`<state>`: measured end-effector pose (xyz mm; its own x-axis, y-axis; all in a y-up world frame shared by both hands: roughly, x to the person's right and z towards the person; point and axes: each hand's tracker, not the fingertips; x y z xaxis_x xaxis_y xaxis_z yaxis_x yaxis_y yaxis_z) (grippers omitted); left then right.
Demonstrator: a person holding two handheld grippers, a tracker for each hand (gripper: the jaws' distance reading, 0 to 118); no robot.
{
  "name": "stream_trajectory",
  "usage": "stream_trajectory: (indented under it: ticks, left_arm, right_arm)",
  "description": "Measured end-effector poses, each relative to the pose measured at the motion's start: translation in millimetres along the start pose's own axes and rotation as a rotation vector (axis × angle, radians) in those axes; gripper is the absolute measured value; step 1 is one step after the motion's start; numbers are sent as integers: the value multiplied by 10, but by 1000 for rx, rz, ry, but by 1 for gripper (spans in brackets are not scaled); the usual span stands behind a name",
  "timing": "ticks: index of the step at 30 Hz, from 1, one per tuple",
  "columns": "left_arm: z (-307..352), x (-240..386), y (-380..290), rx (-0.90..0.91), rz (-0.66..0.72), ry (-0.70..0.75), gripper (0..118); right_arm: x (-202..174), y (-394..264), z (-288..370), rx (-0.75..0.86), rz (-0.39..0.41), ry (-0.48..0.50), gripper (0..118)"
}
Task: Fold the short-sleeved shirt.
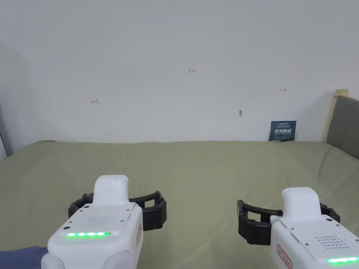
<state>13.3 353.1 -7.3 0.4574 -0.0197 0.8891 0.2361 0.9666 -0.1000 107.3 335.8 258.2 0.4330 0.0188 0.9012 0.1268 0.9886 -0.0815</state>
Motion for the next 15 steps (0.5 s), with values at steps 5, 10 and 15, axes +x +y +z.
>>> stream_trajectory:
  ticks: [5,10,15]
  left_arm:
    - [57,23,-52,21,-6,-55,118]
    - [71,28,-31,42,-27,-53,118]
    - [75,25,-48,41,-24,-48,118]
  right_arm:
    - [2,-14,-18,-1,-3,-2,118]
    - [-1,-9,-5,0,1,0,118]
    - [-4,7,0,9,0,-5,118]
